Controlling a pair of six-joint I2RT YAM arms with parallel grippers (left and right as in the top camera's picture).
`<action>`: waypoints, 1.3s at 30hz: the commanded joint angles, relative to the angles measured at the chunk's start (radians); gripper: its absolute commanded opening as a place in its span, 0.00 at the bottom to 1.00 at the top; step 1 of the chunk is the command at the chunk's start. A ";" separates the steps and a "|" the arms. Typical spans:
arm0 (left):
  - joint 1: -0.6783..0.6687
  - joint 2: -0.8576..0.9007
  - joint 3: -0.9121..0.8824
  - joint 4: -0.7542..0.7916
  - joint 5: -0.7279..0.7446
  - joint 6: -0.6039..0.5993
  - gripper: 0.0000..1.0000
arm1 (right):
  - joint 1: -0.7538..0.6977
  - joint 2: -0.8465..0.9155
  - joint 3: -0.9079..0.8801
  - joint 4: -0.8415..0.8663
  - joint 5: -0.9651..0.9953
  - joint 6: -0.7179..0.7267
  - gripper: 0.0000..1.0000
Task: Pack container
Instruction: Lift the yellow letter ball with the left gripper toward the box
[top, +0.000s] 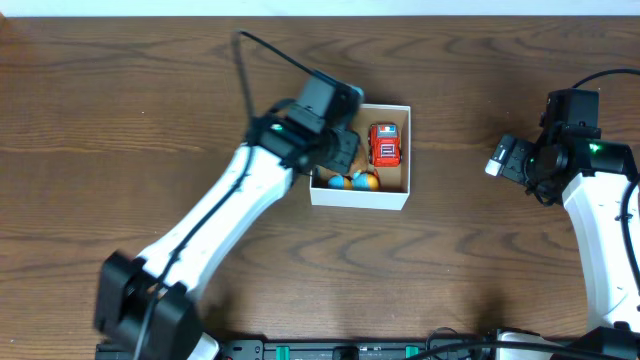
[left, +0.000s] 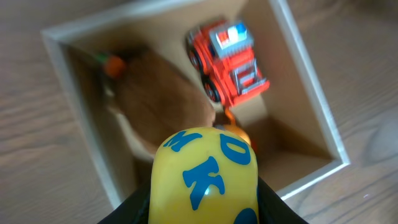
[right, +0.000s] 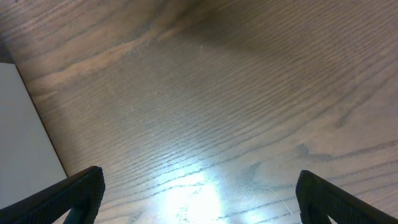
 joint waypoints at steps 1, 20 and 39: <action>-0.001 0.078 0.000 -0.016 0.000 0.032 0.26 | -0.004 0.003 -0.003 -0.002 0.000 -0.016 0.99; 0.009 -0.104 0.024 -0.039 -0.126 0.032 0.98 | -0.004 0.003 -0.003 -0.003 0.000 -0.020 0.99; 0.009 -0.062 -0.066 -0.092 -0.125 0.032 0.23 | -0.004 0.003 -0.003 -0.004 0.000 -0.020 0.99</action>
